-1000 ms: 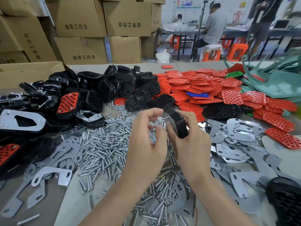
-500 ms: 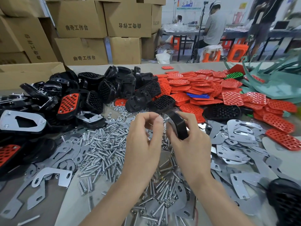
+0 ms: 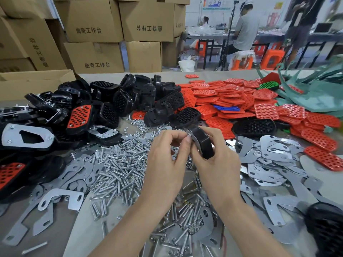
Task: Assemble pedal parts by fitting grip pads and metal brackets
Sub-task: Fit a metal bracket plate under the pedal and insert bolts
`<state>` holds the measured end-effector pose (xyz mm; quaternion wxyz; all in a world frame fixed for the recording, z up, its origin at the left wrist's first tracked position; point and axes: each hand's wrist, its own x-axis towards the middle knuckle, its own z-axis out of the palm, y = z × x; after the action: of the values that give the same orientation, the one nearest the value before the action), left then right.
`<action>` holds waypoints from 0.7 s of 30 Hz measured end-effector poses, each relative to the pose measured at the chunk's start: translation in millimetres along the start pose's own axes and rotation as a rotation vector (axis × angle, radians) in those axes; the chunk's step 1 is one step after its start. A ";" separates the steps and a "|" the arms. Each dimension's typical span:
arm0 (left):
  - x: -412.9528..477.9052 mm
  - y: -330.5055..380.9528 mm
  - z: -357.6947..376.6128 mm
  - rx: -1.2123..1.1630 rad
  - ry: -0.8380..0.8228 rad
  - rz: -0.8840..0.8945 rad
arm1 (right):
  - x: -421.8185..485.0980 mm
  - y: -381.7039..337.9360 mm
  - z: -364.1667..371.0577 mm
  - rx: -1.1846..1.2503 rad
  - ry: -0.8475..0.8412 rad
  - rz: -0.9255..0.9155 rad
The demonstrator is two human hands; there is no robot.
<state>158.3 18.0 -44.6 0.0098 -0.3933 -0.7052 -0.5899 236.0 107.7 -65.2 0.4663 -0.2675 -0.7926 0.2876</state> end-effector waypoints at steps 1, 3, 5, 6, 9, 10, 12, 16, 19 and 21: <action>0.1 0.9 0.2 -0.025 -0.002 -0.017 | -0.1 0.3 -0.1 0.000 0.000 -0.001; 0.6 3.4 0.4 -0.099 -0.010 -0.066 | -0.2 0.3 -0.8 0.001 -0.003 -0.007; 1.5 5.1 0.3 -0.157 -0.022 -0.107 | -0.6 -0.2 -1.3 0.007 -0.008 -0.013; 1.8 5.1 0.2 -0.155 -0.023 -0.108 | -0.8 -0.2 -1.2 0.008 -0.008 -0.016; 1.8 1.4 -2.1 0.025 0.011 0.020 | -1.4 -0.1 -0.4 0.010 -0.007 -0.025; 2.1 -0.3 -3.2 0.121 0.035 0.106 | -1.6 -0.1 0.0 0.014 -0.005 -0.031; 4.8 -4.0 -5.2 0.298 0.084 0.273 | -2.1 -0.7 -0.1 0.025 0.000 -0.048; 9.0 -9.4 -7.5 0.427 0.116 0.431 | -2.4 -3.0 -0.8 0.033 0.002 -0.070; 6.6 -3.9 -7.6 0.198 0.054 0.244 | -1.7 -5.1 -1.4 0.041 0.000 -0.071; 5.7 0.7 -4.6 0.013 -0.016 0.057 | -0.9 -5.6 -2.5 0.035 0.008 -0.066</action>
<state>152.7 17.2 -39.9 0.0234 -0.4180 -0.6974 -0.5816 237.8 103.7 -60.8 0.4831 -0.2342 -0.7942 0.2847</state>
